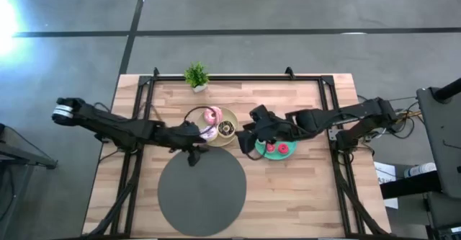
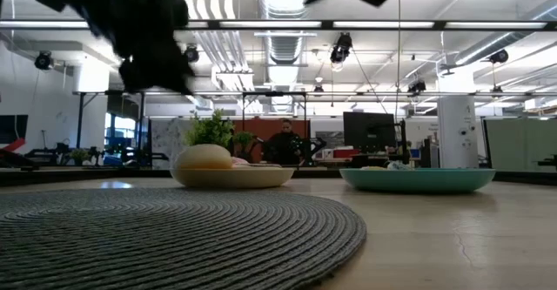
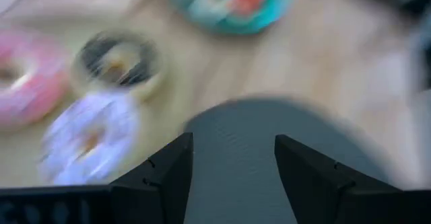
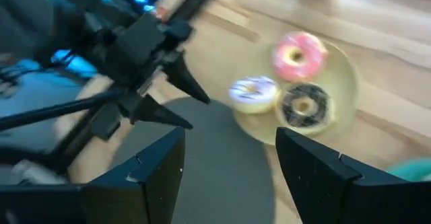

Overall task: Pick & Place donuts
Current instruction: Return to Home Position

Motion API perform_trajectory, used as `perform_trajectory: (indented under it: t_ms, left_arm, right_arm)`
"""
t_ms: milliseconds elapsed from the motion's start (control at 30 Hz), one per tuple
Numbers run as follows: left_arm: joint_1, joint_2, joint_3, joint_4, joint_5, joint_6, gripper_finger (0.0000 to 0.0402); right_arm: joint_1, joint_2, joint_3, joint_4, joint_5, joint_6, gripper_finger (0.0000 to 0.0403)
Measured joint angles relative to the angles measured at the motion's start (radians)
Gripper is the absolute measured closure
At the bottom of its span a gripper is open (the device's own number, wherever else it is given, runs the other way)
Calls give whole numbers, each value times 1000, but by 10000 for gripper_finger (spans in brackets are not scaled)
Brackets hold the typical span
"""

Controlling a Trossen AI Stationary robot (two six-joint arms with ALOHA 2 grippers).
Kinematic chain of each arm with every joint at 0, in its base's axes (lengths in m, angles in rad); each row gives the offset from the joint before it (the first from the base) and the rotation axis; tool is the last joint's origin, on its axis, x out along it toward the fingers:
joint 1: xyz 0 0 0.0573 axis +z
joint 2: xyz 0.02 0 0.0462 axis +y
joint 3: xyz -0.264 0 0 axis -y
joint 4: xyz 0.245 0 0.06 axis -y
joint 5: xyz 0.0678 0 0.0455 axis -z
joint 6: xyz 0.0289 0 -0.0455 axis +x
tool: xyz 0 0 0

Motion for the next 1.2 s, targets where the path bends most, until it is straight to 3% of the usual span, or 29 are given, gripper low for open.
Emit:
perform_trajectory:
  t_ms: [200,333,500,600,700,733,833,933,1100,1200]
  left_arm:
    - [-43,-184,-31,131,84,-8,218]
    - [-43,-273,-126,194,106,-84,218]
    - [-43,-362,-285,299,107,-290,218]
    - [-43,-426,-338,304,108,-406,218]
    - [-42,-487,-374,307,148,-630,218]
    - [-44,-503,-382,337,148,-622,218]
    - [-52,-546,-389,509,191,-443,218]
    - [-39,-574,-378,654,283,-305,218]
    - [24,-615,-384,654,345,-205,218]
    - [97,-629,-392,621,435,-163,218]
  right_arm:
    - [51,-67,-30,100,-1,-138,179]
    - [59,-114,-151,147,26,-105,179]
    - [64,-191,-407,336,61,-27,179]
    - [64,-245,-497,314,59,18,179]
    - [63,-320,-549,286,37,170,179]
    - [73,-345,-563,309,46,166,179]
    - [133,-399,-598,564,55,-150,179]
    - [139,-462,-650,798,12,-360,179]
    - [83,-576,-830,962,-42,-401,179]
    - [47,-653,-947,1115,-94,-409,179]
